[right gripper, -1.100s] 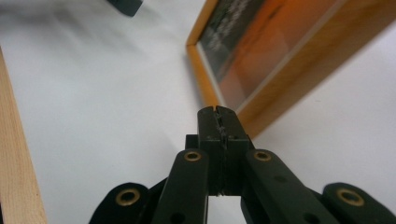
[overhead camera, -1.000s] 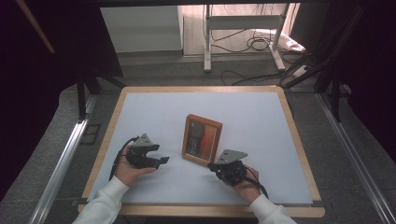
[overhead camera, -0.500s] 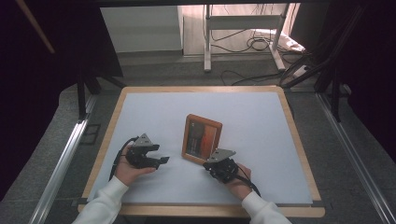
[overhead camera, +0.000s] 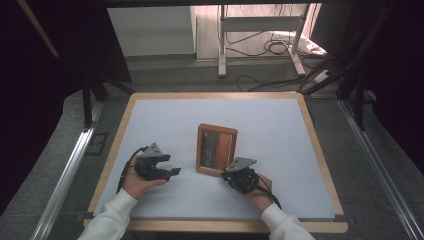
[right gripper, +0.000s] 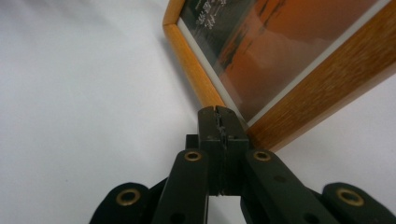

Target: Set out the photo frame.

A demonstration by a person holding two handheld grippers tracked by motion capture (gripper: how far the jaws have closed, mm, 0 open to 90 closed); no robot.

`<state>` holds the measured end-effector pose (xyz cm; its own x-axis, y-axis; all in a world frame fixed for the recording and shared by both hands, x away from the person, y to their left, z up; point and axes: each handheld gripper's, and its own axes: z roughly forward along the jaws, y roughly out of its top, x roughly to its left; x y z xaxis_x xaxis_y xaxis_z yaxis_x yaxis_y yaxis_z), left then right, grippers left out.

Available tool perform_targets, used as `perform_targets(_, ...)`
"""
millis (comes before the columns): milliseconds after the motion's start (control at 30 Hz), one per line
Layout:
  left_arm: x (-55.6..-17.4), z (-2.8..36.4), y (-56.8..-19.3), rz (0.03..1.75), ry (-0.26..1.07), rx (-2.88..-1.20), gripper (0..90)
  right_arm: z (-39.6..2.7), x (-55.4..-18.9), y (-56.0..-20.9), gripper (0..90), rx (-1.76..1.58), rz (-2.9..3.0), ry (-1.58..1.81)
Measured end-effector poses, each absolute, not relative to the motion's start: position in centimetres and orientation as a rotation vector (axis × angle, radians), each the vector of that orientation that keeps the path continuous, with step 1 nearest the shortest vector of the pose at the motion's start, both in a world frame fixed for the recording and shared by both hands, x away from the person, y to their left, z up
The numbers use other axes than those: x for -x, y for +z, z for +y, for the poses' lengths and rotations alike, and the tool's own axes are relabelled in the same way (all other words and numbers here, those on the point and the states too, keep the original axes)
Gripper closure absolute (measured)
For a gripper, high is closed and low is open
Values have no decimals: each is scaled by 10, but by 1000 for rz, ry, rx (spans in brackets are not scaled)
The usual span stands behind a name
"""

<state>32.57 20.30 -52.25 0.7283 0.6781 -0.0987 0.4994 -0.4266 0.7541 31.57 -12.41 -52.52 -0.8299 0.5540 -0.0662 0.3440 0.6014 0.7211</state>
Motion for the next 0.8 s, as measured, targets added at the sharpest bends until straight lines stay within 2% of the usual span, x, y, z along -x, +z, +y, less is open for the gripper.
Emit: perform_targets(800, -326, 203, -522, 890, 285, -2112, 298, -135, -320, -524, 900, -748, 2521, 1080)
